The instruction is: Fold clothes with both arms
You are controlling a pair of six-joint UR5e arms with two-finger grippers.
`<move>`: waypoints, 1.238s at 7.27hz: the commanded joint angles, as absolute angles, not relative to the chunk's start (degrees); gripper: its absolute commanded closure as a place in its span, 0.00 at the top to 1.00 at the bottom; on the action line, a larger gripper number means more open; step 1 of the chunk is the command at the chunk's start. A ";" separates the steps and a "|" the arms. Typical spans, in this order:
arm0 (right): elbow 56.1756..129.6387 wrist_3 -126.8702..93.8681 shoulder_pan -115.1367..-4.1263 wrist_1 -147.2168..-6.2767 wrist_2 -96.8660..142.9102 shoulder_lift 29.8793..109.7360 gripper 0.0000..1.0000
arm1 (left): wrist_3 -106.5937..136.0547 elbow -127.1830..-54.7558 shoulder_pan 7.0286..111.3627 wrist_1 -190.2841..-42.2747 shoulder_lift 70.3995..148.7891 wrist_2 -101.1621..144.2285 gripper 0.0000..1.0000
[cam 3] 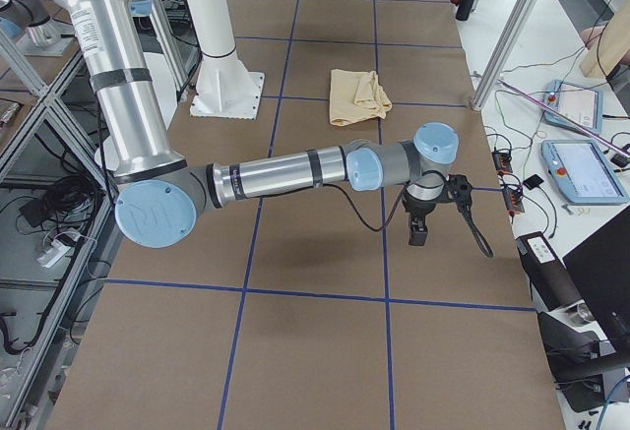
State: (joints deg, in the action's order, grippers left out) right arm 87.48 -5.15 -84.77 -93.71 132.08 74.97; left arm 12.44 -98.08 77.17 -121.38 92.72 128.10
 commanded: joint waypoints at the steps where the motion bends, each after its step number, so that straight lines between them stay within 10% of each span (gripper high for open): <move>1: 91.12 4.75 -87.36 -99.84 132.01 77.32 1.00 | -2.08 -96.15 83.32 -114.27 92.81 130.69 1.00; 9: 91.41 4.65 -87.01 -99.58 132.63 78.66 1.00 | -1.41 -96.15 83.50 -114.26 91.58 133.42 1.00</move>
State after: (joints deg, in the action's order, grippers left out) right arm 91.72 4.39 -87.04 -99.51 132.69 78.51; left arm -1.82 -96.28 83.49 -114.25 91.64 133.40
